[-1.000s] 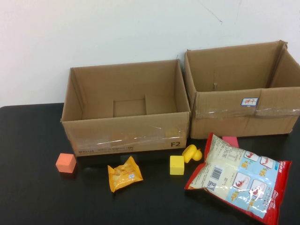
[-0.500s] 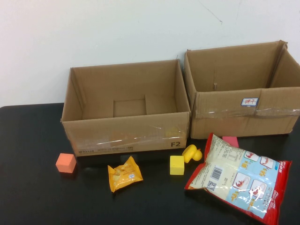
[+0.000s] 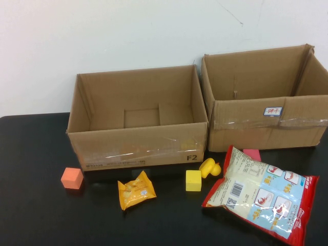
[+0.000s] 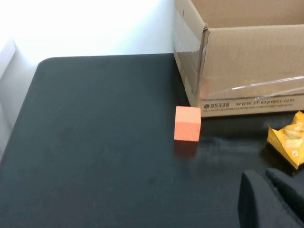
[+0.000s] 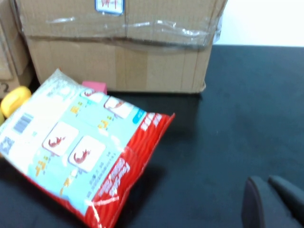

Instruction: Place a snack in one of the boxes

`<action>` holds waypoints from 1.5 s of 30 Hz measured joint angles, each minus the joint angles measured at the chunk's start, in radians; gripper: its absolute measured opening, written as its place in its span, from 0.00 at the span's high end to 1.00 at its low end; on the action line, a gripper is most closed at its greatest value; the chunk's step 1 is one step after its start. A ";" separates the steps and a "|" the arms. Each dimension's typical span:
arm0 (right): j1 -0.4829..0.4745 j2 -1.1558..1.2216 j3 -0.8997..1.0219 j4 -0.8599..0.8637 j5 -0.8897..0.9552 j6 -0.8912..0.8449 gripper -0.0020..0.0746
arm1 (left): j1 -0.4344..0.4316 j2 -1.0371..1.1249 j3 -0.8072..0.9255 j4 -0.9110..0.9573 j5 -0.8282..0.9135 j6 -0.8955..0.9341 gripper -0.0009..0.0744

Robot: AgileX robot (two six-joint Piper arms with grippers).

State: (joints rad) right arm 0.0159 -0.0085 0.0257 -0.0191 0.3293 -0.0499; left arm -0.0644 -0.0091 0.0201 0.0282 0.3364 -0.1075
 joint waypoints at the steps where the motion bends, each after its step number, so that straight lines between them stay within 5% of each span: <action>1: 0.000 0.000 0.002 0.000 -0.018 0.000 0.97 | 0.000 0.000 0.000 0.002 -0.007 0.000 0.99; 5: 0.000 0.000 0.004 0.000 -0.190 0.000 0.97 | 0.000 0.000 0.007 0.009 -0.128 0.000 0.99; 16: 0.000 0.000 0.004 0.009 -1.037 0.081 0.97 | 0.000 0.000 0.007 0.009 -0.883 -0.021 0.99; 23: 0.000 -0.006 0.004 0.036 -1.055 0.099 0.97 | 0.000 0.000 0.007 -0.006 -1.066 -0.059 0.99; 26: 0.000 -0.006 0.004 0.036 -1.035 0.101 0.97 | 0.000 -0.002 -0.013 -0.002 -0.933 -0.089 0.99; 30: 0.000 -0.006 -0.002 0.038 -1.035 0.103 0.97 | 0.000 -0.002 -0.172 0.042 -0.486 -0.103 0.99; 37: 0.000 0.018 -0.247 0.035 -0.453 0.088 0.97 | 0.000 0.146 -0.447 0.049 0.080 -0.086 0.99; 45: 0.000 0.239 -0.407 0.094 -0.152 0.088 0.97 | 0.000 0.395 -0.477 0.049 0.232 -0.075 0.99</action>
State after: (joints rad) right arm 0.0159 0.2304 -0.3815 0.0750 0.1774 0.0378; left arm -0.0644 0.3861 -0.4570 0.0775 0.5687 -0.1824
